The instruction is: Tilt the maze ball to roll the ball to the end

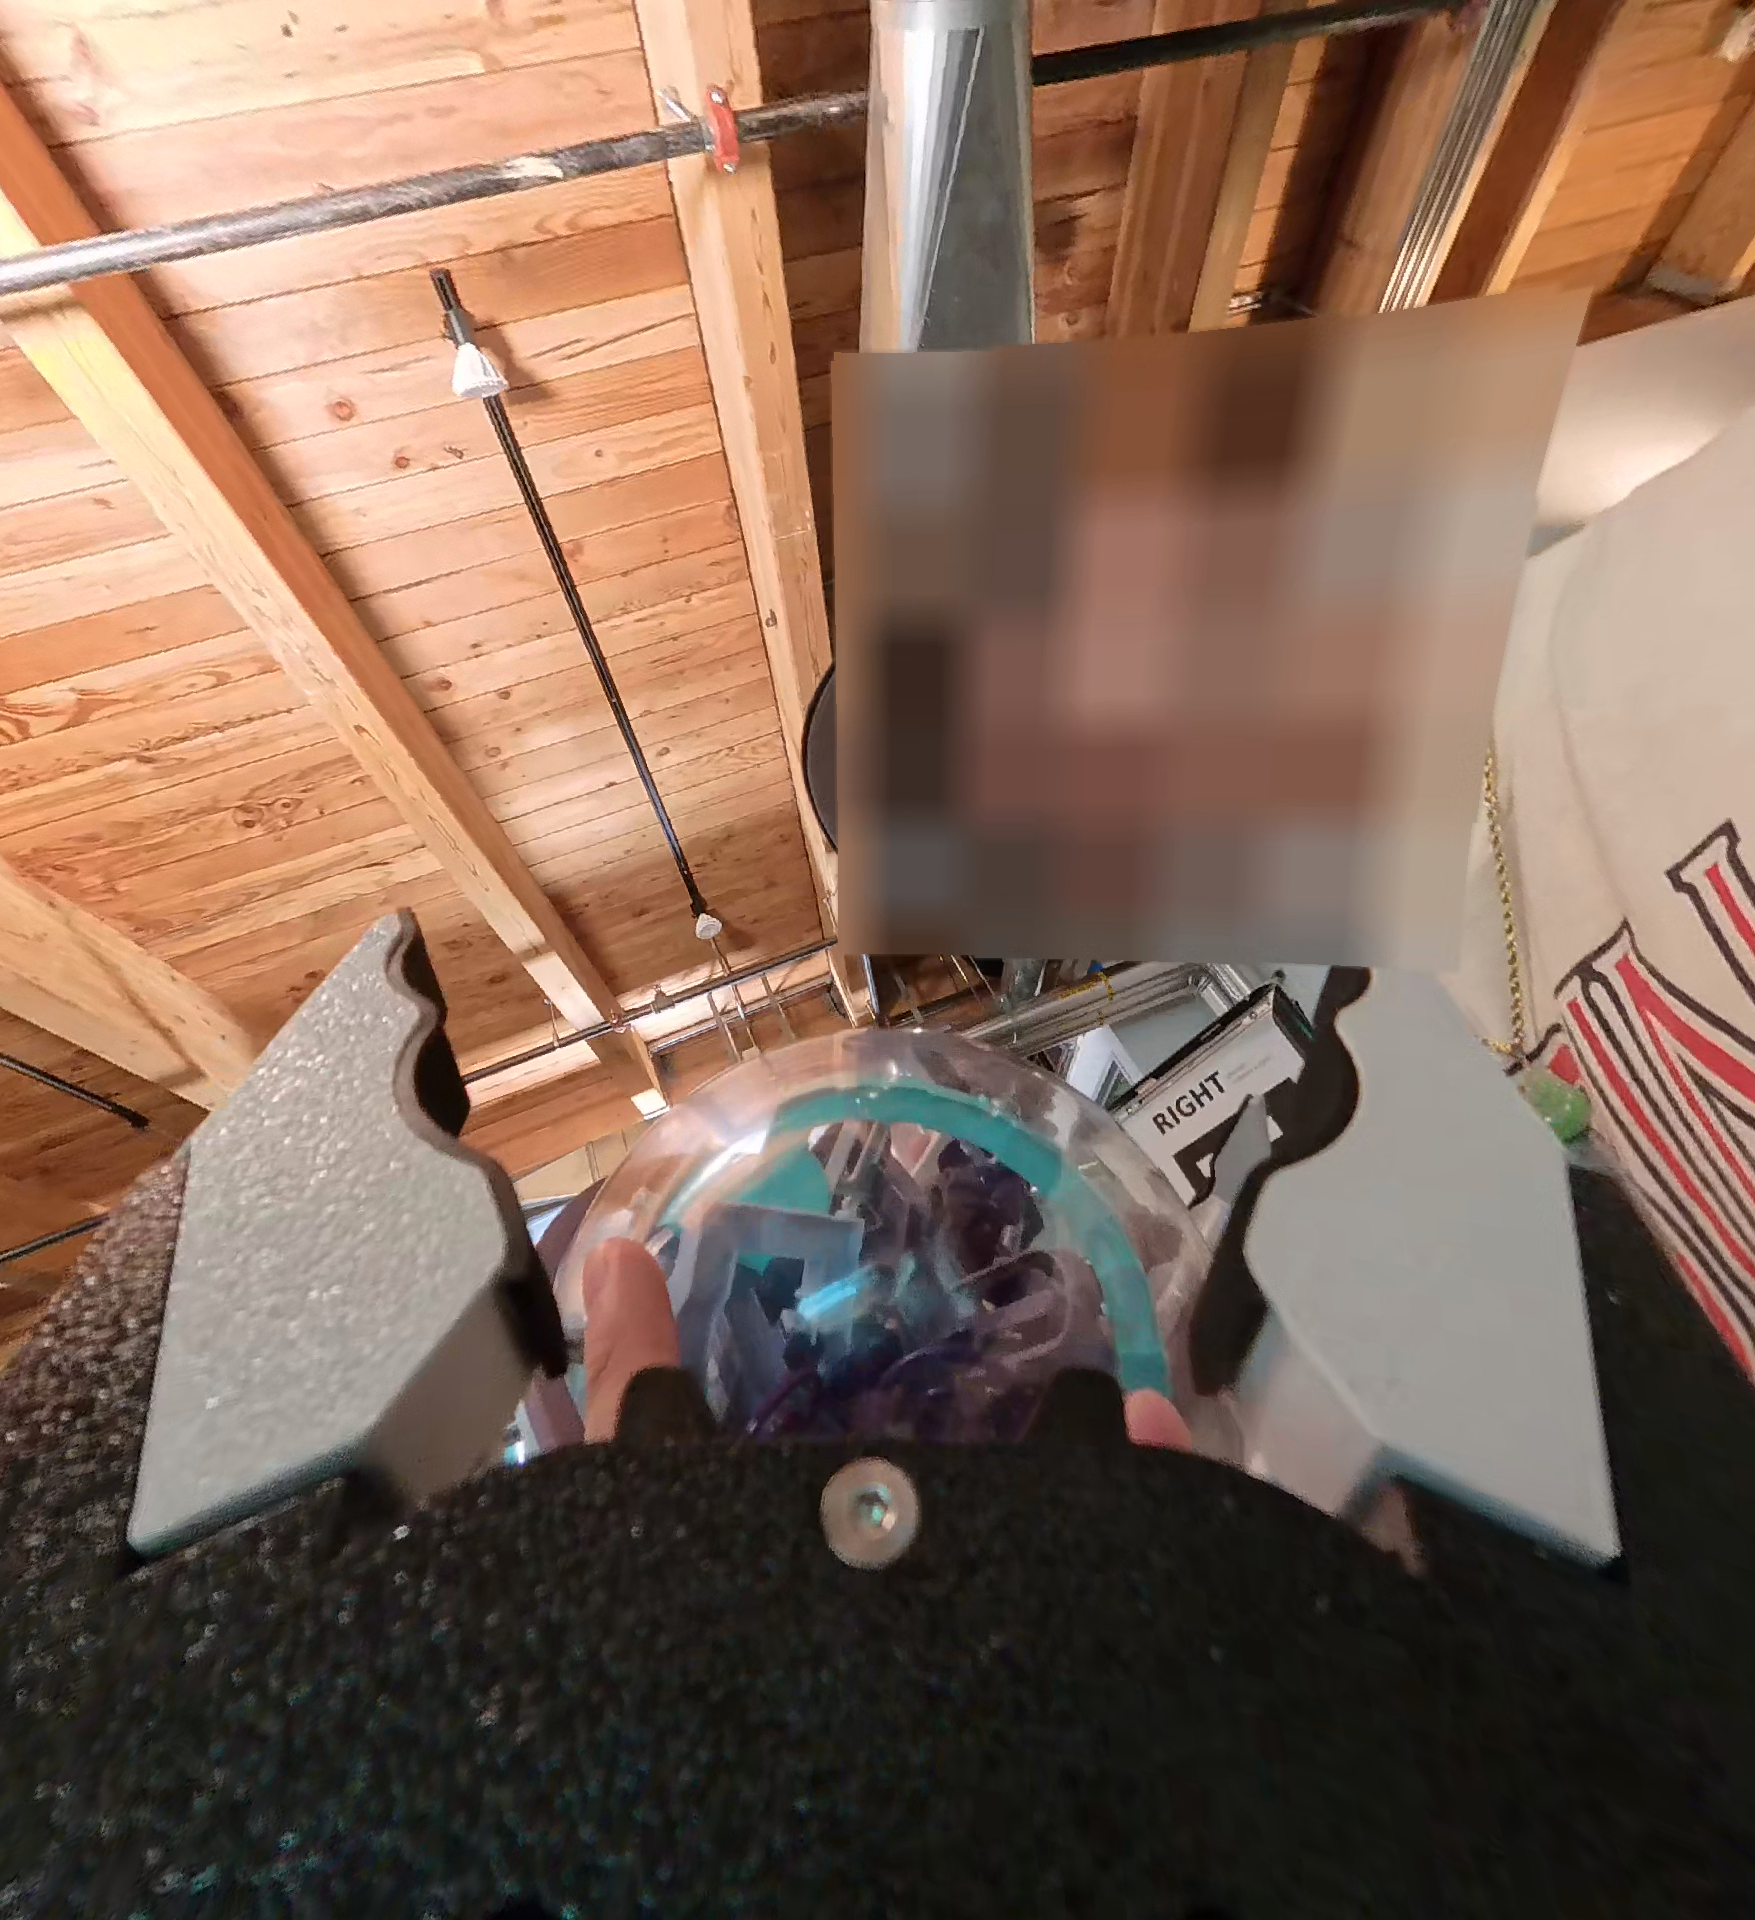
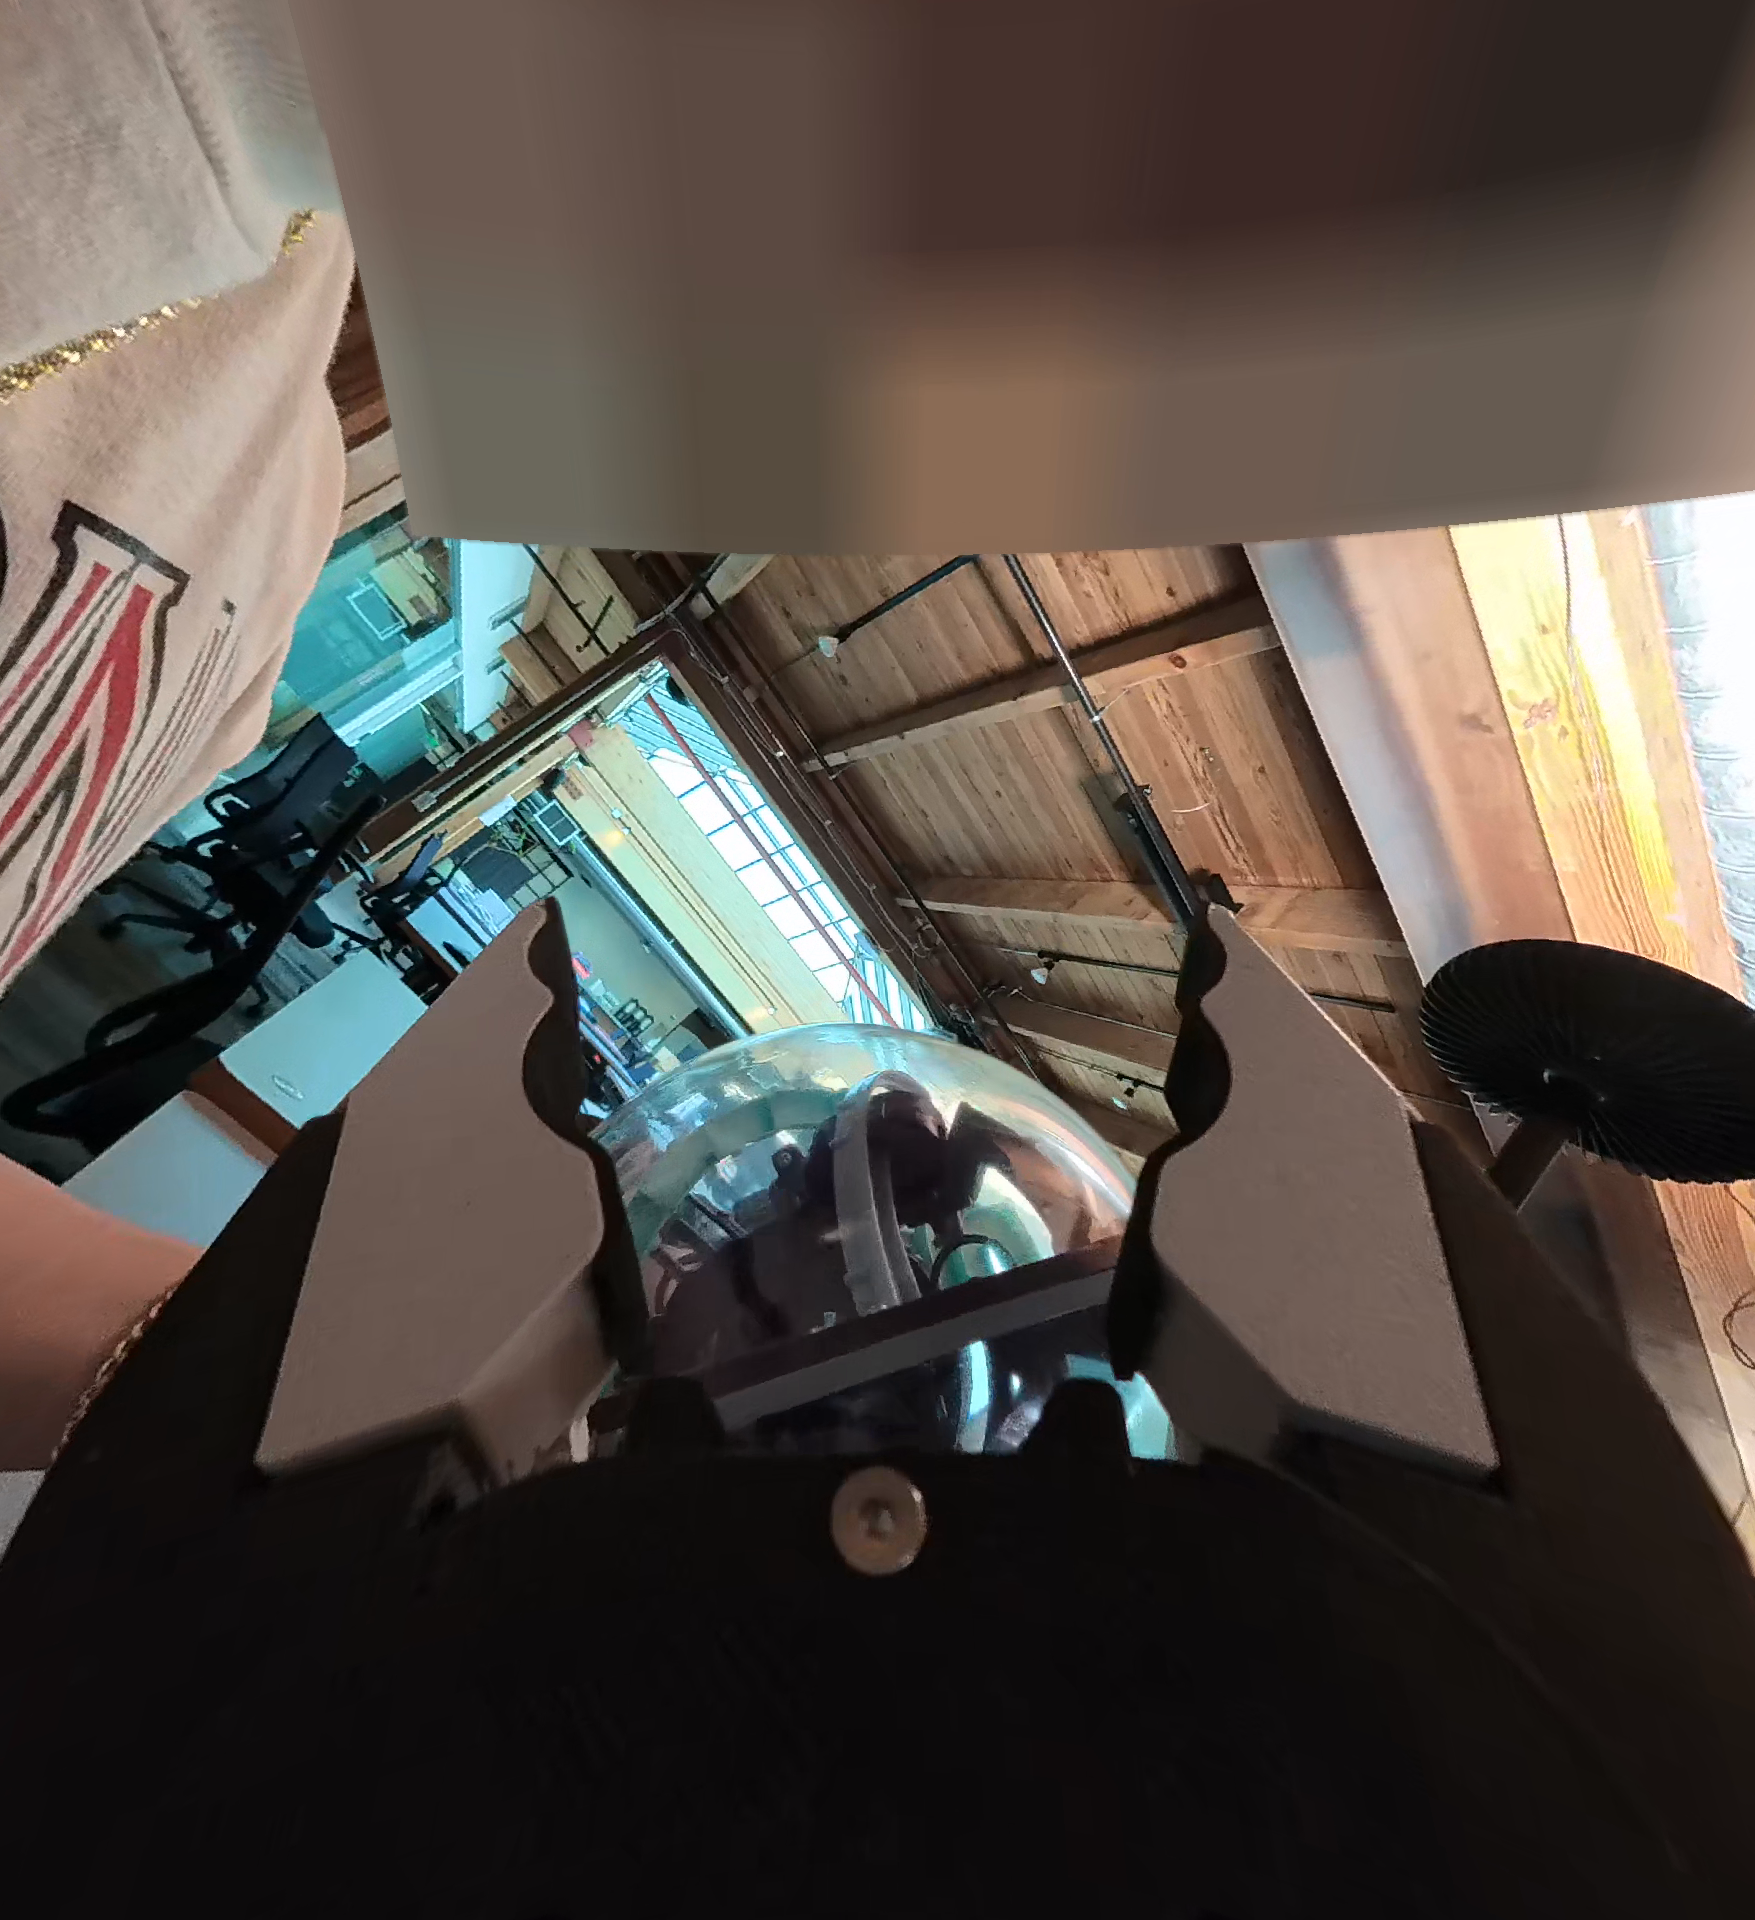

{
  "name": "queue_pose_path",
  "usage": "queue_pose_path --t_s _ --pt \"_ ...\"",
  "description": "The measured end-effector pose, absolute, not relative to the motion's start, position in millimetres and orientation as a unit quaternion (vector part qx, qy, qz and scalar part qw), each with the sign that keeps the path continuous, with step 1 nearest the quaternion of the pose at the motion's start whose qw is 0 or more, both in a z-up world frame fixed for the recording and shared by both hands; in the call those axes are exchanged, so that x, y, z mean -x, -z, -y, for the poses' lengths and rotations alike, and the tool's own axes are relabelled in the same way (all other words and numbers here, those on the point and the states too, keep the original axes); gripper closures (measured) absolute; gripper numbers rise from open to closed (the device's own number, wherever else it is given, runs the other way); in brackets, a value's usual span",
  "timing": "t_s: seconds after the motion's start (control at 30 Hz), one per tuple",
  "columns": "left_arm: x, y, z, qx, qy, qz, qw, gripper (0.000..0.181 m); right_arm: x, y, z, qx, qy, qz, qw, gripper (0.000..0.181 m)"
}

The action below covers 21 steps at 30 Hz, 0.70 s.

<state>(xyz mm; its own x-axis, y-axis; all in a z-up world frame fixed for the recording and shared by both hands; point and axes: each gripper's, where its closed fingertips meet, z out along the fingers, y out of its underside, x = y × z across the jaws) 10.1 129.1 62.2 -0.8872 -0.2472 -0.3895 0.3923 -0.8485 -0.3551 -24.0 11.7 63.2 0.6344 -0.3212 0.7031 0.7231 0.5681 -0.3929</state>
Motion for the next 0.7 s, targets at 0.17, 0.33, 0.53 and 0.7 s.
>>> queue_pose_path --t_s 0.17,0.33,0.53,0.7 --pt "-3 -65 -123 -0.184 0.929 -0.241 0.212 0.024 18 -67 -5 0.332 0.292 0.271 0.855 0.069" --pt "4 -68 -118 -0.199 0.91 -0.265 0.25 0.025 8 -71 4 0.31 0.248 0.24 0.886 0.072" --pt "10 -70 -110 -0.213 0.885 -0.289 0.298 0.025 7 -74 2 0.299 0.23 0.235 0.896 0.071" --pt "19 -72 -103 -0.233 0.868 -0.305 0.316 0.025 9 -79 4 0.285 0.235 0.234 0.899 0.075"
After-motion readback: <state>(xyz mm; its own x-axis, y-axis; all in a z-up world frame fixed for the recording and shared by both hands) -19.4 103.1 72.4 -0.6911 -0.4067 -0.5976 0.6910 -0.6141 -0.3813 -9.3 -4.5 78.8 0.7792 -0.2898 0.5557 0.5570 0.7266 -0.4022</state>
